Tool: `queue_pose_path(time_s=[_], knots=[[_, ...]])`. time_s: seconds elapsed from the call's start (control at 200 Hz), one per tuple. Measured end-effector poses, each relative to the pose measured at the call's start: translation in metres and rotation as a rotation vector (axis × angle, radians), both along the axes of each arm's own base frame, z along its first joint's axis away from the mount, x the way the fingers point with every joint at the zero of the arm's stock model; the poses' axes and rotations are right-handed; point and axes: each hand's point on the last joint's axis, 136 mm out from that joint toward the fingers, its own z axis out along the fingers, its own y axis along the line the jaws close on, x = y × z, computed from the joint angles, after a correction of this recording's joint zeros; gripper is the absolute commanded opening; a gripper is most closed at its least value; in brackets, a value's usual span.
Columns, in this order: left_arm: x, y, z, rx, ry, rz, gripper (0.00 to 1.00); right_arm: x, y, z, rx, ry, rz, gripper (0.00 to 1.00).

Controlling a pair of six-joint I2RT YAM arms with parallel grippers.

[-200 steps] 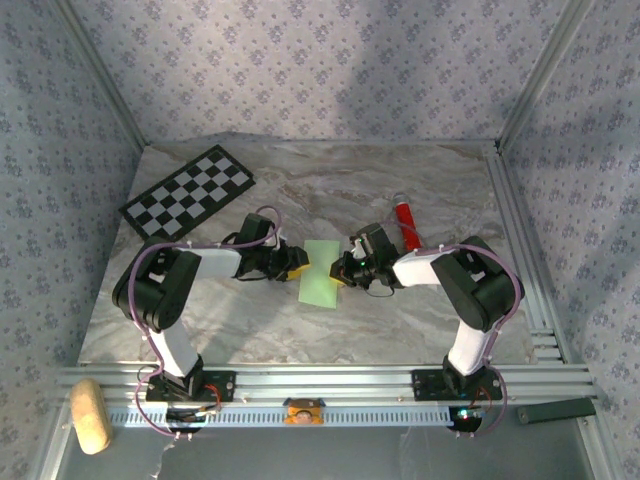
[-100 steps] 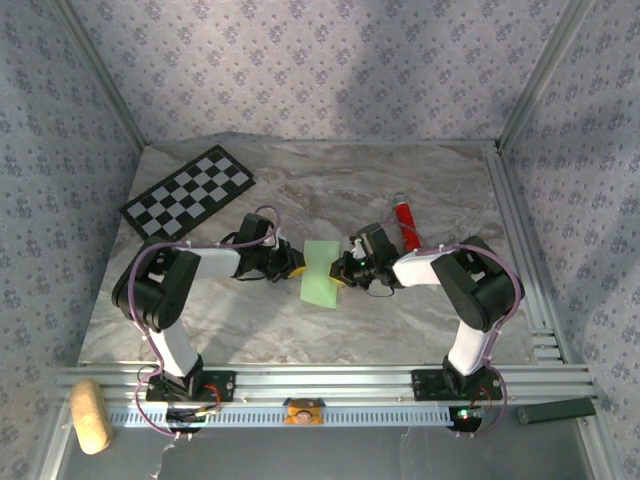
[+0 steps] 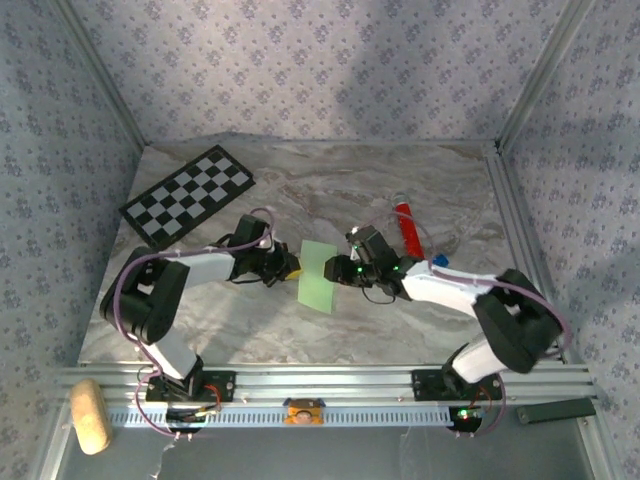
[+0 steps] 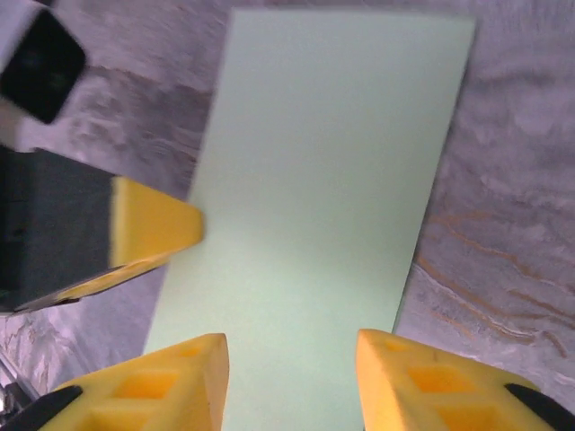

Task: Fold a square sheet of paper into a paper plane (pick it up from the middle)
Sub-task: Third fold the triangle at the center of the table.

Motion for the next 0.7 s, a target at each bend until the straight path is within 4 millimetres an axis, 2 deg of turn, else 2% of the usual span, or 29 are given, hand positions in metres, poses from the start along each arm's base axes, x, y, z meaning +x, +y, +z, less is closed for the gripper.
queue_pose_path(time_s=[0.125, 0.265, 0.39, 0.52, 0.7], knots=[[-0.002, 0.003, 0.010, -0.003, 0.001, 0.021, 0.00, -0.005, -0.006, 0.030, -0.058, -0.149, 0.016, 0.45], [-0.003, 0.006, 0.011, 0.008, 0.009, 0.037, 0.00, -0.031, 0.009, 0.044, -0.154, -0.309, 0.144, 0.44], [-0.003, 0.007, 0.010, 0.011, 0.017, 0.047, 0.00, -0.053, 0.026, 0.037, -0.276, -0.438, 0.299, 0.43], [-0.003, 0.007, 0.010, 0.012, 0.017, 0.048, 0.00, -0.072, 0.042, 0.021, -0.397, -0.532, 0.436, 0.50], [-0.003, 0.007, 0.011, 0.011, 0.016, 0.048, 0.00, -0.086, 0.060, 0.003, -0.494, -0.619, 0.559, 0.50]])
